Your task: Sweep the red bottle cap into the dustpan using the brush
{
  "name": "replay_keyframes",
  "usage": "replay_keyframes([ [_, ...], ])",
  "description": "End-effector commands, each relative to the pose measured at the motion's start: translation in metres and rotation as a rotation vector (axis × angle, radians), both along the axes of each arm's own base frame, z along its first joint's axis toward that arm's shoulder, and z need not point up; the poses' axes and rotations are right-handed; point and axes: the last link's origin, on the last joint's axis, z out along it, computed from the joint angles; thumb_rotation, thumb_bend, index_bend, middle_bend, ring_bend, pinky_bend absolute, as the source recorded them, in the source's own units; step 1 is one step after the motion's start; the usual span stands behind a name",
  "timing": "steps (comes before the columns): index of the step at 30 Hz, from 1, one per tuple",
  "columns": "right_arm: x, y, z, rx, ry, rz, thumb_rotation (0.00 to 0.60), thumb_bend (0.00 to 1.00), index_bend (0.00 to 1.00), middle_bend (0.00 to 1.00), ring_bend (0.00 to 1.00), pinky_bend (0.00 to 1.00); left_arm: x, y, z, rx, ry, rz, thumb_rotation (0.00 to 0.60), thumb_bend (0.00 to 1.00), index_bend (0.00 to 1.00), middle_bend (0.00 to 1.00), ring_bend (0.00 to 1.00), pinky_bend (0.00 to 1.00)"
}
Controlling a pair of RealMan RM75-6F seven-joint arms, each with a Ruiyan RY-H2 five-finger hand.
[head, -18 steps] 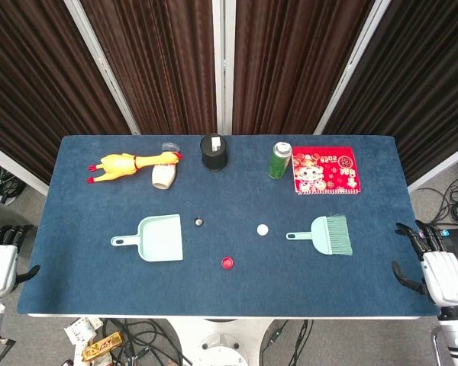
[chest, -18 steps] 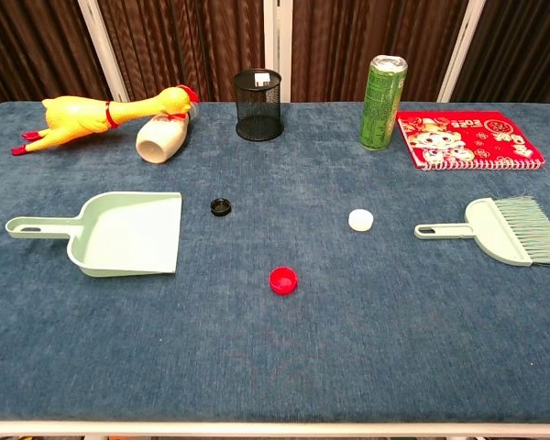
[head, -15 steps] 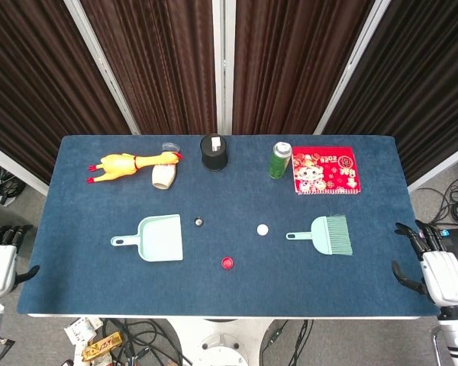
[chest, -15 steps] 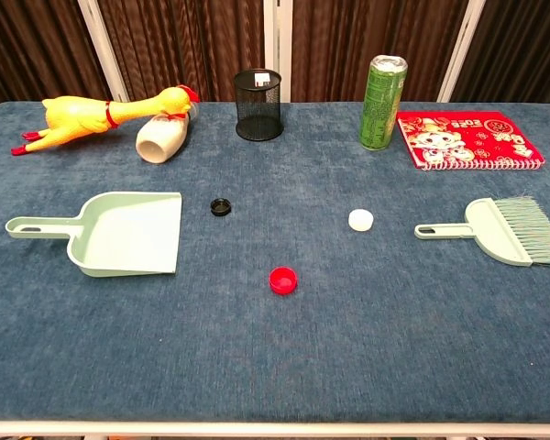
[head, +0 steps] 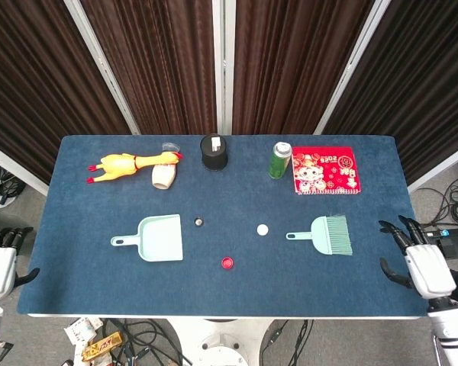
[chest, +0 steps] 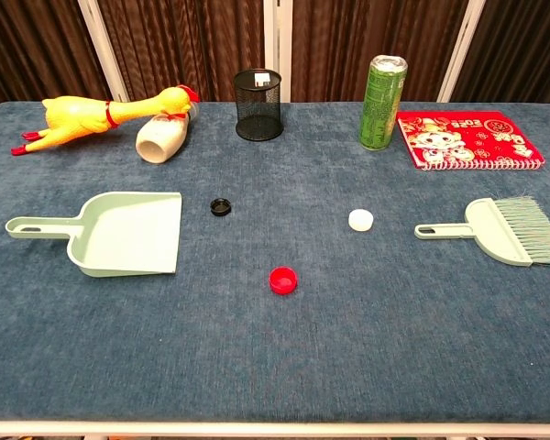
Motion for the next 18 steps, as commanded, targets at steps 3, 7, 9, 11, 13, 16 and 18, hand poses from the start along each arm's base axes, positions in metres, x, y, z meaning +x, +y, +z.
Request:
replay_keyframes([
  [3,0.042,-0.049,-0.039,0.137,0.134,0.092,0.600,0.08,0.27,0.32,0.07,0.12,-0.002,0.001,-0.002,-0.012,0.003,-0.010,0.600,0.11,0.22,0.24,0.17,0.16],
  [7,0.060,-0.077,-0.072,0.187,0.269,0.146,0.600,0.07,0.34,0.34,0.09,0.15,-0.003,0.001,-0.002,-0.016,0.002,-0.019,0.600,0.11,0.22,0.24,0.17,0.16],
  [9,0.064,-0.087,-0.088,0.202,0.343,0.166,0.600,0.06,0.35,0.34,0.10,0.15,-0.003,0.001,-0.002,-0.015,0.000,-0.024,0.600,0.11,0.22,0.24,0.17,0.16],
  [11,0.070,-0.094,-0.105,0.210,0.415,0.192,0.600,0.06,0.36,0.35,0.10,0.15,-0.003,0.002,-0.003,-0.018,-0.004,-0.024,0.600,0.11,0.22,0.24,0.17,0.16],
  [13,0.074,-0.098,-0.118,0.209,0.465,0.210,0.600,0.05,0.37,0.35,0.10,0.15,-0.004,0.002,-0.004,-0.023,-0.004,-0.022,0.600,0.11,0.22,0.24,0.17,0.16],
  [16,0.076,-0.103,-0.134,0.204,0.506,0.210,0.600,0.05,0.39,0.35,0.10,0.15,-0.004,0.002,-0.005,-0.025,-0.009,-0.018,0.600,0.11,0.22,0.24,0.17,0.16],
  [18,0.074,-0.105,-0.142,0.201,0.528,0.204,0.600,0.05,0.40,0.36,0.10,0.15,-0.004,0.003,-0.005,-0.025,-0.010,-0.018,0.600,0.11,0.22,0.24,0.17,0.16],
])
